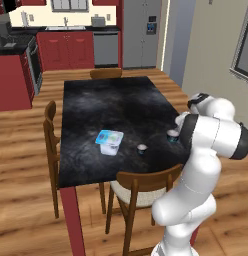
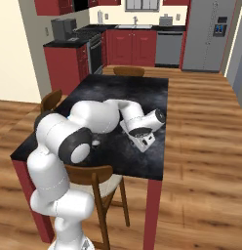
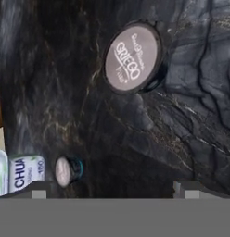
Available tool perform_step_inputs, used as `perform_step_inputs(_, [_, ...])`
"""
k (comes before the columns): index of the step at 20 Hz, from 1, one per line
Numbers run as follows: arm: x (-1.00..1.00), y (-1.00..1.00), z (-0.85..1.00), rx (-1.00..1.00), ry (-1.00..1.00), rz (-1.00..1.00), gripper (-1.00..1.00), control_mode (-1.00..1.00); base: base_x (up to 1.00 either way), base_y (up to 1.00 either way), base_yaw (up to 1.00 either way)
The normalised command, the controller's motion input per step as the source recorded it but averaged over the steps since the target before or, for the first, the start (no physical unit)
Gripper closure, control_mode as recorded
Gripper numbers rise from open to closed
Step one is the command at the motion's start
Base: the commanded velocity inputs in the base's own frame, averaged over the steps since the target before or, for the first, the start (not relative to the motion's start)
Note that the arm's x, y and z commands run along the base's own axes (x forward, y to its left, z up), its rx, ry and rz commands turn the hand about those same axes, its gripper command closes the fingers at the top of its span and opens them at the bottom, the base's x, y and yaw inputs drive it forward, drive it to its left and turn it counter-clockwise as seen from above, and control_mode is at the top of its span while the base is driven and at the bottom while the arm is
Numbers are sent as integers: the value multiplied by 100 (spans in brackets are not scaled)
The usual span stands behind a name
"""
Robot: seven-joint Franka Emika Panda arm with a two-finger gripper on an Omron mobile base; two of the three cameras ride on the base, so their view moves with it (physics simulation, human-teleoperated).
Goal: Stack the yogurt containers by placing the smaller containers on top of the larger containers.
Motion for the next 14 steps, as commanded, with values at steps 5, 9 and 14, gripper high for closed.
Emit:
perform_step_inputs(5, [24,-9,-8,0,0,0,-100,-100,0,0,0])
perform_step_inputs(9, [27,-4,-12,0,0,0,-100,-100,0,0,0])
perform_step_inputs(14, [24,-2,-18,0,0,0,-100,-100,0,0,0])
